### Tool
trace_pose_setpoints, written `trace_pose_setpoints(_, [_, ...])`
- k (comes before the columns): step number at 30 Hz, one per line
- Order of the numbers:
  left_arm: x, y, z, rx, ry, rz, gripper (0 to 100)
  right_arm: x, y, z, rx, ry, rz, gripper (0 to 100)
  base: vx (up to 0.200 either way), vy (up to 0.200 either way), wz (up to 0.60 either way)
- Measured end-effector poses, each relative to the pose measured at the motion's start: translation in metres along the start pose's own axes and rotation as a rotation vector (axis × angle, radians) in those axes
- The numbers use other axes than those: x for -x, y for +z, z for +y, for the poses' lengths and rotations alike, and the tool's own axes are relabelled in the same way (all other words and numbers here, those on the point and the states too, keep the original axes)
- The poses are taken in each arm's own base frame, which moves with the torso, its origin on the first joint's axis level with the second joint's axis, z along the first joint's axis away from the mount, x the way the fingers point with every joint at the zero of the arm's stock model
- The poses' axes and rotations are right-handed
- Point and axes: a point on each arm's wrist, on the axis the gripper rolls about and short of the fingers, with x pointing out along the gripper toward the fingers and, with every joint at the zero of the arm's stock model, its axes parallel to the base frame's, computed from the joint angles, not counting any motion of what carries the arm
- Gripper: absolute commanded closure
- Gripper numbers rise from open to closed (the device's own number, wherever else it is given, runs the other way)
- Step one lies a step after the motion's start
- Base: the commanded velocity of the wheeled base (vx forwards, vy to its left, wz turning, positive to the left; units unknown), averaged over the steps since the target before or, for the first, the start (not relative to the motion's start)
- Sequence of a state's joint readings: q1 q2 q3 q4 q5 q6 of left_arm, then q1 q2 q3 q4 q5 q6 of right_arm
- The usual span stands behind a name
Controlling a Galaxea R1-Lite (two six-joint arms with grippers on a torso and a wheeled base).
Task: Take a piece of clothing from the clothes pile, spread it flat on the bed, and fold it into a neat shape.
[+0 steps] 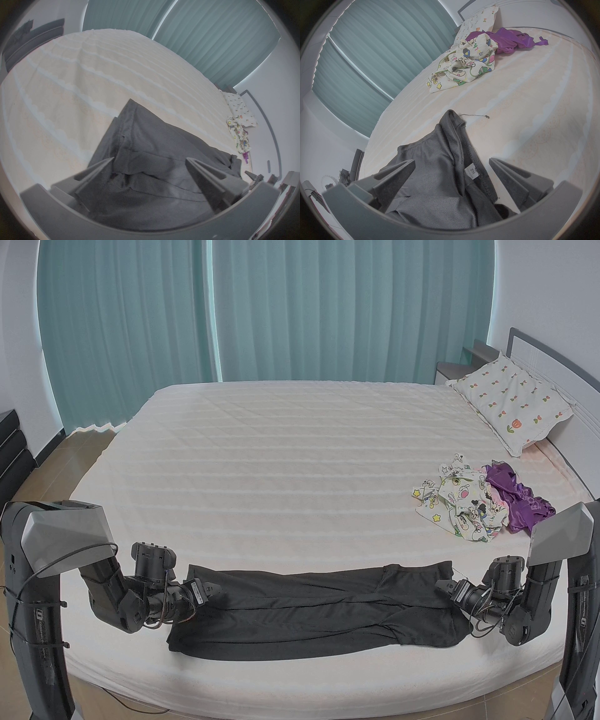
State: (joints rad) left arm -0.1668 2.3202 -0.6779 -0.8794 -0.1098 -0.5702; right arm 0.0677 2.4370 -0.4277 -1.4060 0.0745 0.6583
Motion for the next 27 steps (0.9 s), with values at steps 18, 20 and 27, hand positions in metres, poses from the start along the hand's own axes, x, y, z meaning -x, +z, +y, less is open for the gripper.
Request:
trace_pose_setpoints(18, [0.003, -0.003, 0.008, -0.026, 0.149, 0.022, 100, 0.000, -0.001, -0.001, 0.000, -0.003, 0.003, 0, 0.000, 0.000, 0.00])
trace_pose_setpoints(20, [0.004, -0.001, 0.009, -0.036, 0.150, 0.016, 100, 0.000, -0.001, -0.001, -0.001, -0.003, 0.003, 0, 0.000, 0.000, 0.00])
trace_pose_setpoints(27, [0.006, 0.006, 0.018, -0.071, 0.185, -0.004, 100, 0.000, -0.001, -0.001, 0.000, -0.003, 0.005, 0, 0.000, 0.000, 0.00])
